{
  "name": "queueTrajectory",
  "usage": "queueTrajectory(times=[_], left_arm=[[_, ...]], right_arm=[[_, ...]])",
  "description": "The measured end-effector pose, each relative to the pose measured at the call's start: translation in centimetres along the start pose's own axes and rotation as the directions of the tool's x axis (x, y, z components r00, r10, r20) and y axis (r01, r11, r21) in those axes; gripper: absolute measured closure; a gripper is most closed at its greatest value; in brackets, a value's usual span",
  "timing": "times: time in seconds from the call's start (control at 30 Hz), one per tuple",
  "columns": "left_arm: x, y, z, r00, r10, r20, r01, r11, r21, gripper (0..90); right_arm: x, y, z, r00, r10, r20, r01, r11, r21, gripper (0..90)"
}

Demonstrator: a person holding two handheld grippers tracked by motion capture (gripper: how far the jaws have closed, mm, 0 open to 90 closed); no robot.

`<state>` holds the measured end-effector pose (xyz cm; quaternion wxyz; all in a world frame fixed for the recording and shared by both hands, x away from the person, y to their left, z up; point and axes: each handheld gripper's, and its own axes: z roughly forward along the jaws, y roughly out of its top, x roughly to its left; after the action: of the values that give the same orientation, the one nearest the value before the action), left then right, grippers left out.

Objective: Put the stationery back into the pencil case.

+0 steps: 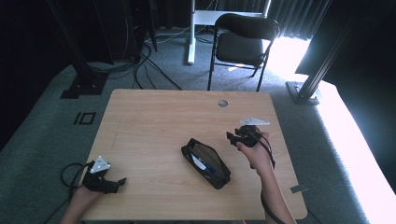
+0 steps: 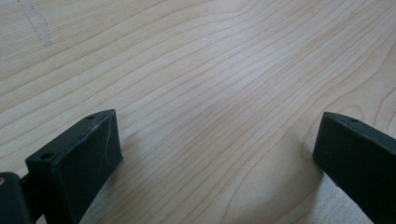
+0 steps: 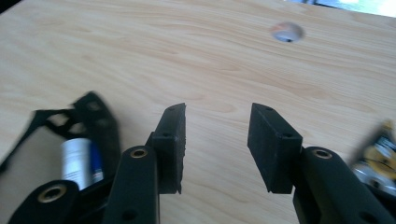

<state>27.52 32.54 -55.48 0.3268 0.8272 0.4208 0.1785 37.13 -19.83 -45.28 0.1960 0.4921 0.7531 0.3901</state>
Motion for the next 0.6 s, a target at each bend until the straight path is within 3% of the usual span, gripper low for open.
queueTrajectory(times=[0.13, 0.2, 0.37, 0.6], left_arm=[[0.0, 0.0, 0.0, 1.0000, 0.000, 0.000, 0.000, 1.0000, 0.000, 1.2], [0.0, 0.0, 0.0, 1.0000, 0.000, 0.000, 0.000, 1.0000, 0.000, 1.2], [0.0, 0.0, 0.0, 1.0000, 0.000, 0.000, 0.000, 1.0000, 0.000, 1.2], [0.0, 0.0, 0.0, 1.0000, 0.000, 0.000, 0.000, 1.0000, 0.000, 1.2]], right_arm=[[-1.0, -0.2, 0.2, 0.9990, 0.018, 0.041, -0.017, 1.000, -0.002, 56.0], [-2.2, -0.3, 0.4, 0.9960, 0.034, 0.082, -0.034, 0.999, 0.000, 55.3], [-4.3, -0.6, 1.1, 0.9873, 0.060, 0.147, -0.062, 0.998, 0.010, 53.6], [-7.3, -1.4, 2.3, 0.9712, 0.124, 0.204, -0.132, 0.991, 0.026, 52.5]])
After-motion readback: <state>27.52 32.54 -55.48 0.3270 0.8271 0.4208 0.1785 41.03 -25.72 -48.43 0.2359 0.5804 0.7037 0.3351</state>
